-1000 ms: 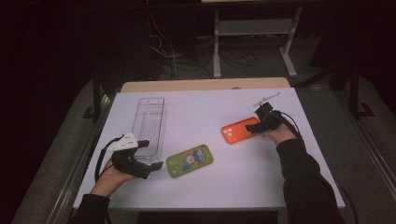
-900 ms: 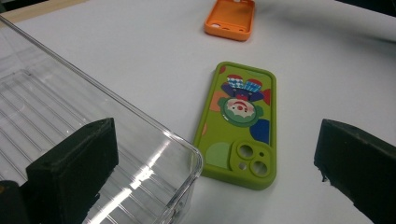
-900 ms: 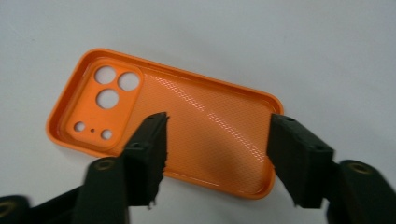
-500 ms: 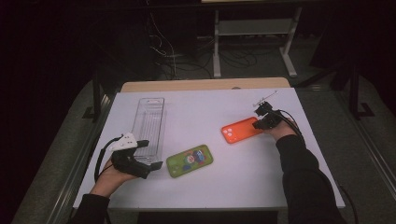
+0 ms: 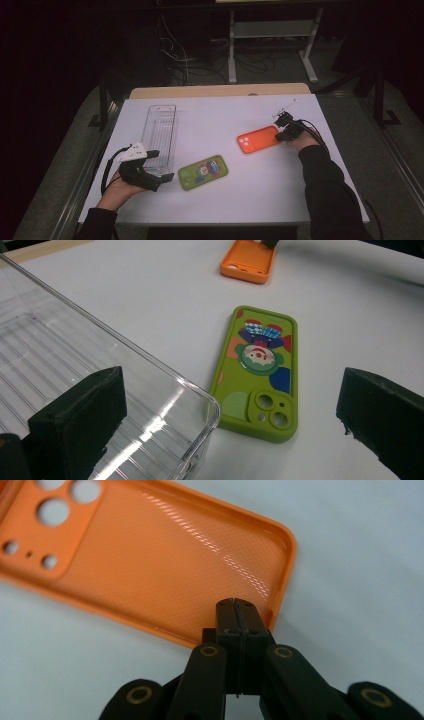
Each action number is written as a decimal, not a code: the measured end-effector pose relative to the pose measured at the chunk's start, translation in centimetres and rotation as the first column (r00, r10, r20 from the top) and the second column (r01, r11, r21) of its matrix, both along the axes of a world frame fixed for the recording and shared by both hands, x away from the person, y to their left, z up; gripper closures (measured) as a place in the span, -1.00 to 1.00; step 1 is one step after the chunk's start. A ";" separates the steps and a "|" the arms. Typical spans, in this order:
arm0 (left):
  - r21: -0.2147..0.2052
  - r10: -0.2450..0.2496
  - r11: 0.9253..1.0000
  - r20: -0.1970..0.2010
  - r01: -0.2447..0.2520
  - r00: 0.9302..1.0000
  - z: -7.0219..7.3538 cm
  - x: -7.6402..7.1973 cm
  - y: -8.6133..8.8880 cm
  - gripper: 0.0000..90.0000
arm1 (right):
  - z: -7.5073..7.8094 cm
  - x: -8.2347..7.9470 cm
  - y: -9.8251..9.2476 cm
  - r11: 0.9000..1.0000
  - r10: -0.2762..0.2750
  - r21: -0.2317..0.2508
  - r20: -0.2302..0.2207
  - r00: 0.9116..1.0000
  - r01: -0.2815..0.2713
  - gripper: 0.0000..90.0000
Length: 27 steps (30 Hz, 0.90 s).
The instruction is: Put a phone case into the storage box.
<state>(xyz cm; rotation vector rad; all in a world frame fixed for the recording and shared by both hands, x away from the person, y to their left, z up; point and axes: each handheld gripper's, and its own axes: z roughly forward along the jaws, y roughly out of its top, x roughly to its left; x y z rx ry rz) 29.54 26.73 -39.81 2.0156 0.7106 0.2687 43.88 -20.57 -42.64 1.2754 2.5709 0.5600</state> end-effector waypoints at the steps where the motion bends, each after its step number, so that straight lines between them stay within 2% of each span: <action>1: -0.002 -0.001 1.000 0.001 0.001 1.000 0.0 0.0 0.0 -1.00 | 0.0 -0.2 -0.1 1.000 0.016 -0.002 -0.003 1.000 -0.016 0.96; 7: -0.001 -0.003 1.000 0.001 0.003 1.000 0.0 0.0 -0.1 -1.00 | 0.1 -1.7 -0.1 0.998 0.061 0.007 -0.011 0.998 -0.061 0.96; 11: -0.001 -0.003 1.000 -0.001 0.003 1.000 0.0 -0.1 -0.2 -1.00 | 0.1 -3.0 -0.3 0.997 0.078 0.027 -0.016 0.997 -0.077 0.96; 13: -0.003 -0.003 1.000 0.000 0.003 1.000 0.0 -0.1 -0.2 -1.00 | 0.1 -4.2 -0.4 0.994 0.099 0.049 -0.018 0.995 -0.098 0.96; 15: -0.002 -0.003 1.000 -0.001 0.003 1.000 -0.1 -0.1 -0.2 -1.00 | 0.0 -4.4 -0.4 0.994 0.102 0.051 -0.016 0.995 -0.101 0.96; 22: 0.003 -0.006 1.000 0.002 0.006 1.000 0.0 -0.1 -0.1 -1.00 | 0.1 -6.6 0.1 0.984 0.166 0.078 -0.034 0.986 -0.163 0.97; 27: -0.003 -0.003 1.000 -0.005 0.003 1.000 -0.1 -0.1 -0.2 -1.00 | 0.1 -7.4 0.4 0.975 0.207 0.087 -0.037 0.978 -0.203 0.96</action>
